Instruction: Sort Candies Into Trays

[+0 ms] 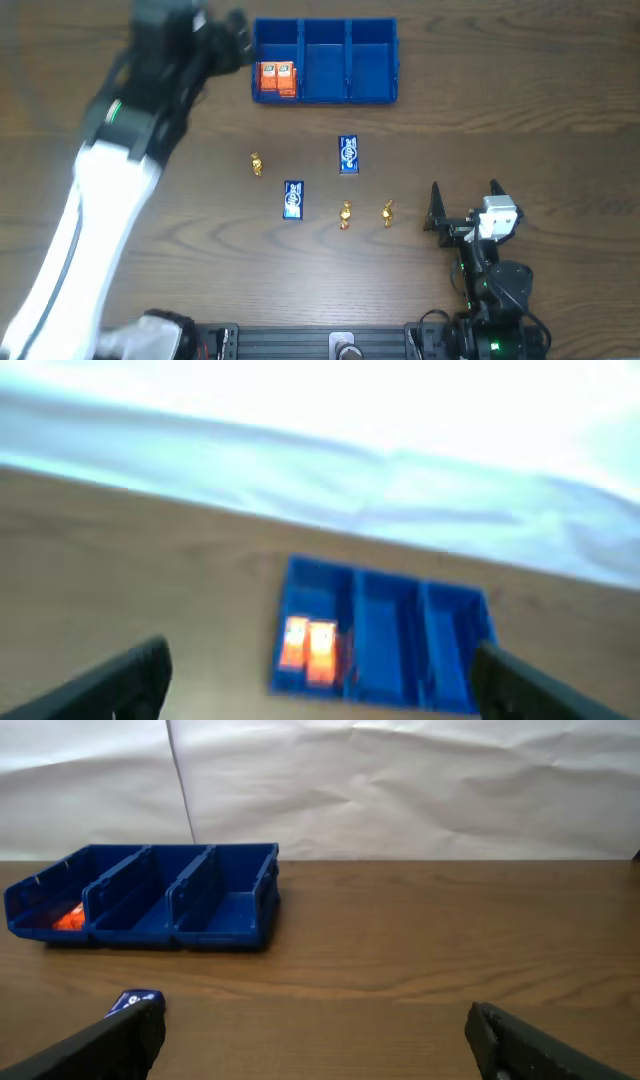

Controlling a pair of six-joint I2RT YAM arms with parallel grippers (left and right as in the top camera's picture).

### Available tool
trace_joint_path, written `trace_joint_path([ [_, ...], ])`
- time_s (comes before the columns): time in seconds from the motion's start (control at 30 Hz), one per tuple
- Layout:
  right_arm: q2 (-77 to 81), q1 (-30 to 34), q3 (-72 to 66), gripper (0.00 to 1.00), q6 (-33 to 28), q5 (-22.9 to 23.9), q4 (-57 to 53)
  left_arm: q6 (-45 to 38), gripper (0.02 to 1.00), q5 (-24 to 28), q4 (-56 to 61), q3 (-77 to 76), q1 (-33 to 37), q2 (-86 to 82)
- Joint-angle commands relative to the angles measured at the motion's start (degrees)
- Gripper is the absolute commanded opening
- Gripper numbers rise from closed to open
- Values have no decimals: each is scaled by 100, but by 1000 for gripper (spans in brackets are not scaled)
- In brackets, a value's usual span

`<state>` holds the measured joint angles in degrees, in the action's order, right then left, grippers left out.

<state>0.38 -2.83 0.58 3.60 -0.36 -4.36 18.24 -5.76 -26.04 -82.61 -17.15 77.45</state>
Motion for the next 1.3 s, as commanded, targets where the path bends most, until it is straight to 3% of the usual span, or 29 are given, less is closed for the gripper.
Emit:
trace_joint_path([
  [0.03, -22, -42, -13, 998, -68, 26, -39, -280, 961, -96, 852, 2531, 533, -2306],
  [0.13, -22, -42, -13, 998, -68, 26, -39, -822, 989, 413, 1978, 4395, 1051, -4188],
  [0.23, -22, -42, -13, 998, -68, 26, -39, -1099, 1000, 577, 2774, 5772, 1224, -5510],
  [0.5, -22, -42, -13, 998, -68, 28, -39, -1097, 996, 776, 3401, 8172, 1309, -7587],
  [0.67, -22, -42, -13, 998, -68, 26, -39, -1095, 996, 796, 2208, 8234, 1311, -7729],
  [1.1, -22, -42, -13, 998, -72, 33, -37, -1097, 998, 772, 2159, 8231, 1311, -7724],
  [1.2, -22, -42, -11, 998, -68, 369, 68, -1097, 998, 772, 2159, 8231, 1311, -7724],
  [1.27, -22, -44, -11, 998, 201, 369, 144, -1097, 998, 772, 2159, 8231, 1311, -7724],
  [1.3, -22, -44, -11, 998, 702, 369, 264, -1097, 998, 772, 2159, 8231, 1311, -7724],
])
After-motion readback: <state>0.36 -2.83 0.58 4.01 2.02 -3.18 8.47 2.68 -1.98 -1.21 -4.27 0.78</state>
